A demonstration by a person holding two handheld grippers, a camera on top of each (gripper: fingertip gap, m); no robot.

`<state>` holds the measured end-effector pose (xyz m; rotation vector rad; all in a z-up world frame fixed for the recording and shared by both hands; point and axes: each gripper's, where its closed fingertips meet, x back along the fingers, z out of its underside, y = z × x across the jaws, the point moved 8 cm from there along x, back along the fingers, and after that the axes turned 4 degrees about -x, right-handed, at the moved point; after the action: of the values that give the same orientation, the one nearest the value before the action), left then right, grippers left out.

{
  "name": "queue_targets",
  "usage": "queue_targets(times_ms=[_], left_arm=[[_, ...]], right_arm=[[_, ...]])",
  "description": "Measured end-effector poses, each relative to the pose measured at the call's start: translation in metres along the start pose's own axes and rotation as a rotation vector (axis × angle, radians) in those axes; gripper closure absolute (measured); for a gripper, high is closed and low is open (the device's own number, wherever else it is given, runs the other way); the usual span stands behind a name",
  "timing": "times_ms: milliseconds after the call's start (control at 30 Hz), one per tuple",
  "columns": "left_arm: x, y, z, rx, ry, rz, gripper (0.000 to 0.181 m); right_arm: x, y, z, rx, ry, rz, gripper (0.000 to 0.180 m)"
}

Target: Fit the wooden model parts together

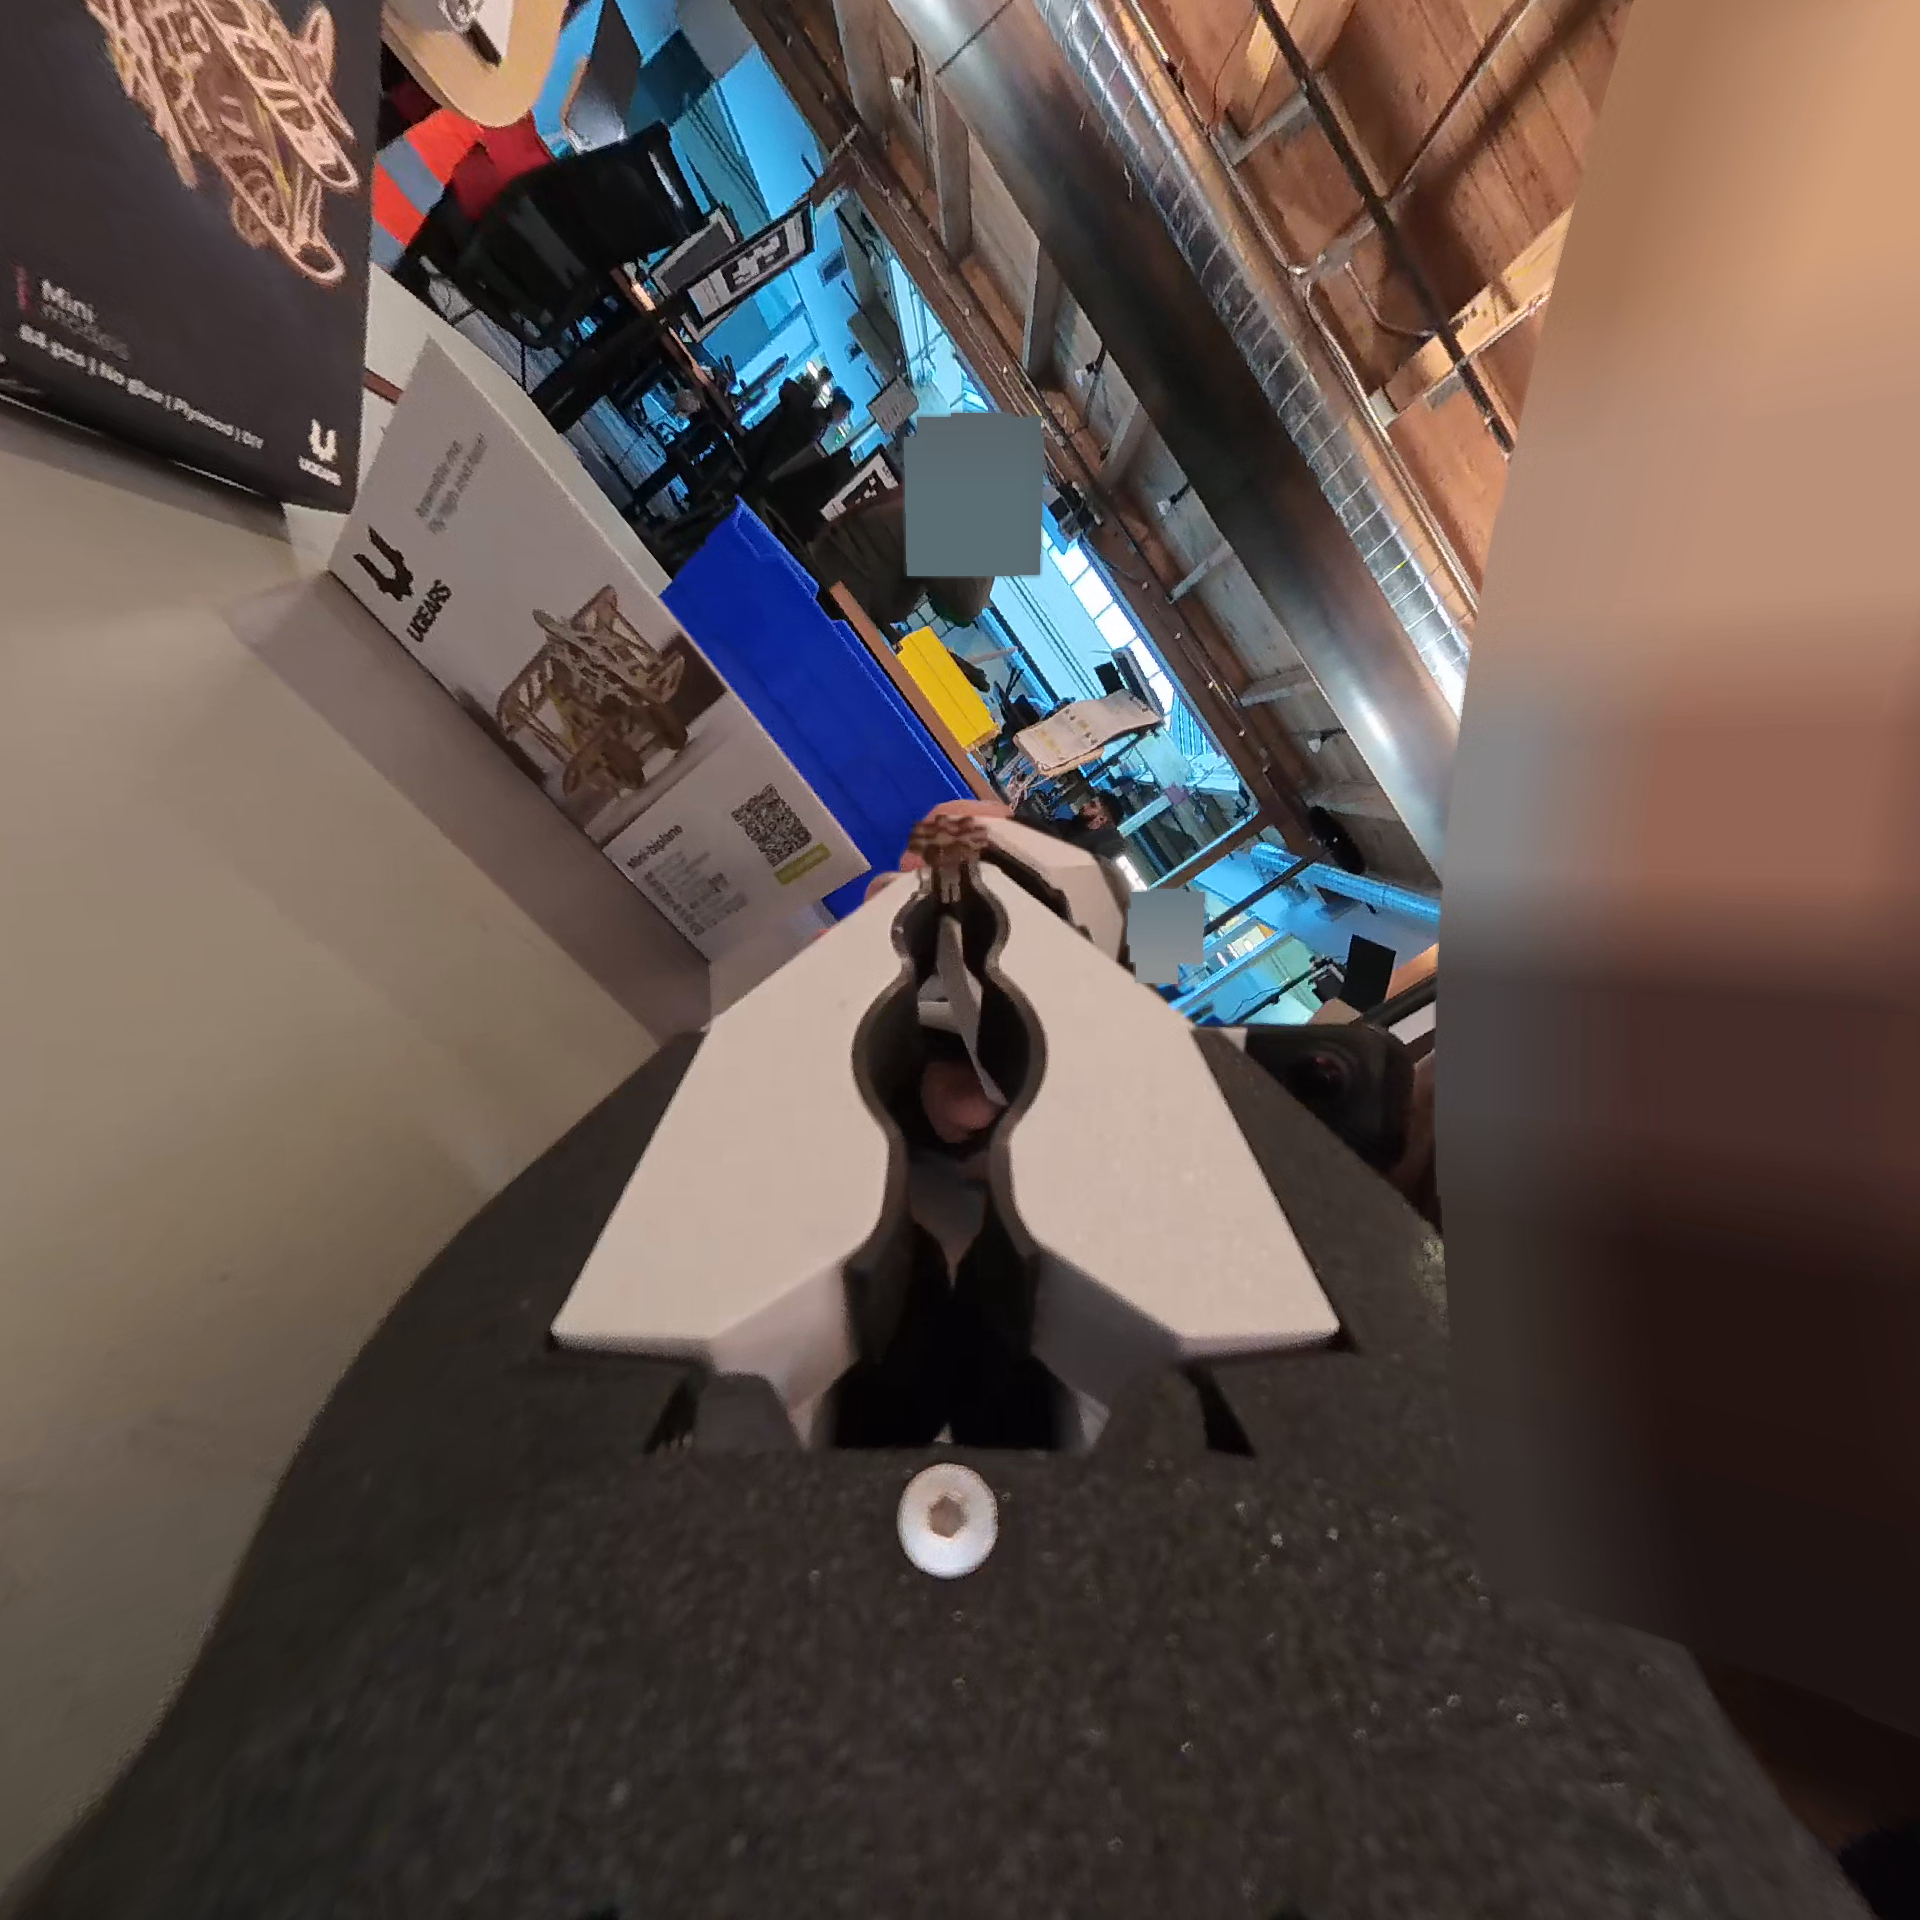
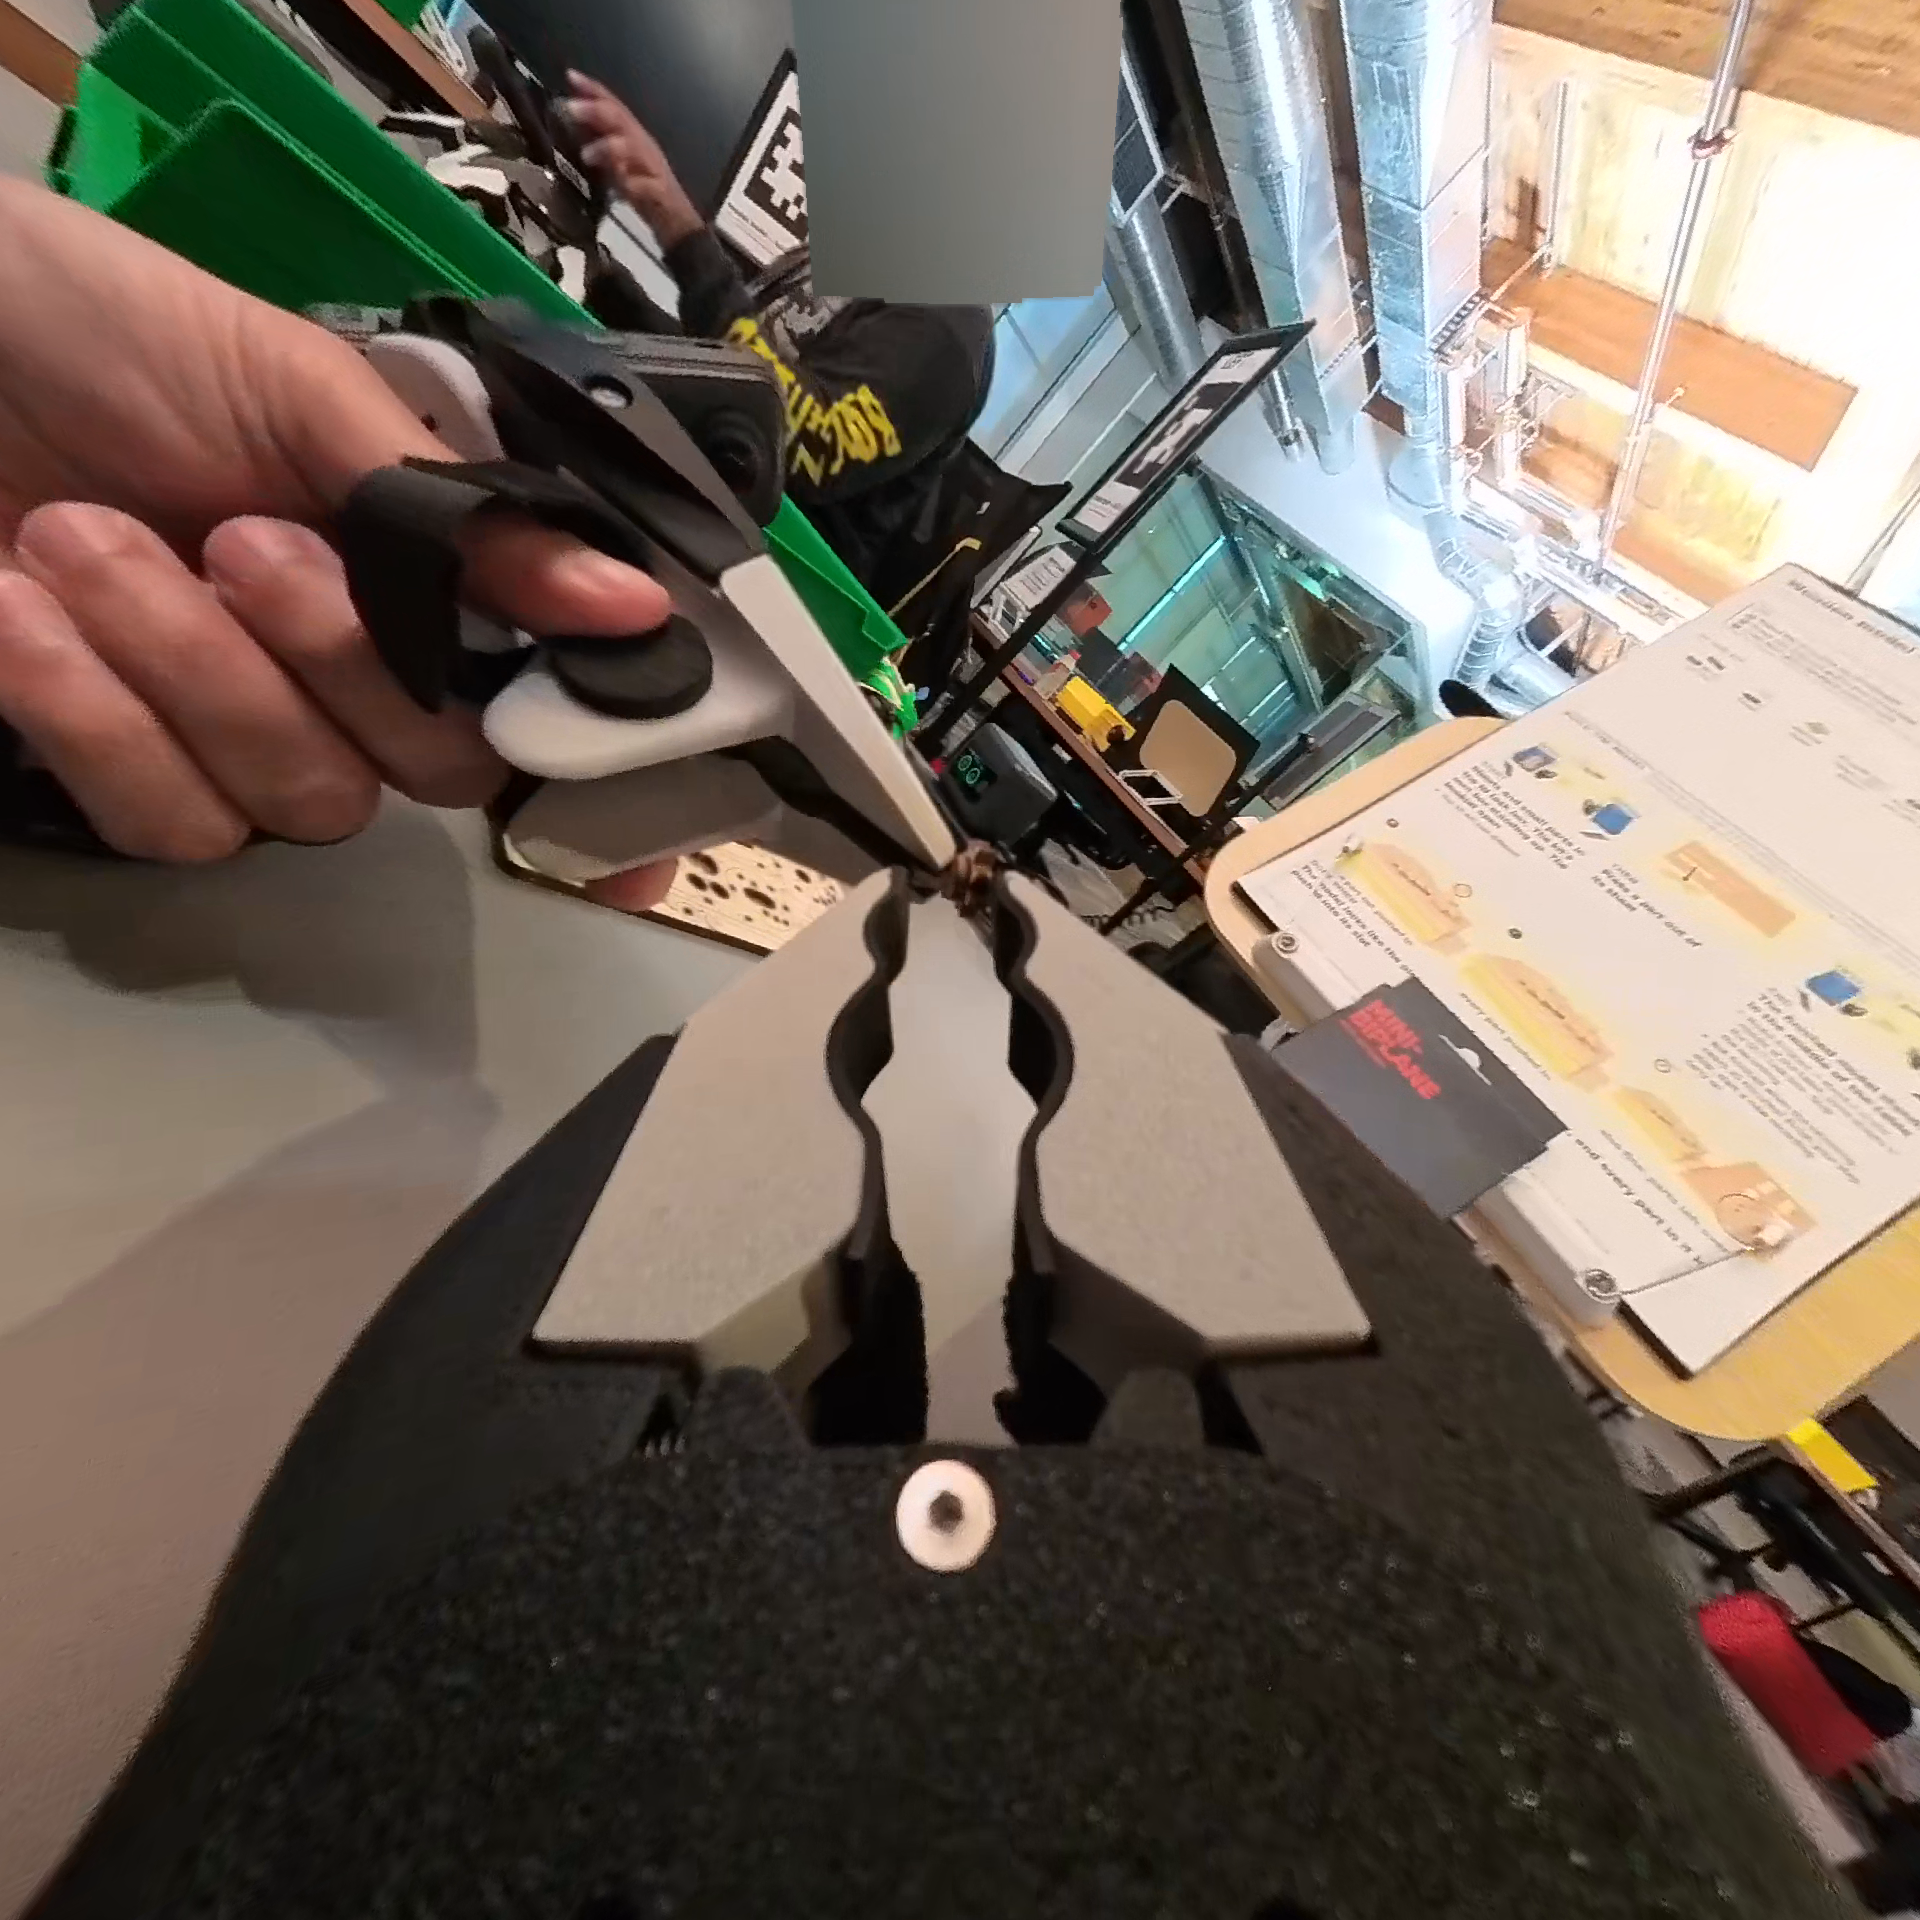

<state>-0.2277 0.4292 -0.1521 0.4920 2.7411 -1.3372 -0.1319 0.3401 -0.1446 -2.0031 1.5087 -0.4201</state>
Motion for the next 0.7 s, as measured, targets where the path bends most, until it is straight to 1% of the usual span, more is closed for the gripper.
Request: queue_targets(times_ms=[133,533,700], left_arm=[[-0.0004,-0.0002,0.0017,0.021,-0.028,-0.007,0.180],[-0.0009,-0.0003,0.0047,-0.007,-0.034,-0.058,0.179],[-0.0001,0.0005,0.0037,-0.009,-0.039,-0.065,0.179]], right_arm=[[-0.0004,0.0003,0.0000,0.025,0.008,0.010,0.165],[-0.0002,-0.0074,0.0002,-0.067,0.077,-0.095,0.168],[-0.0029,-0.0081,0.0021,-0.116,0.056,-0.105,0.166]])
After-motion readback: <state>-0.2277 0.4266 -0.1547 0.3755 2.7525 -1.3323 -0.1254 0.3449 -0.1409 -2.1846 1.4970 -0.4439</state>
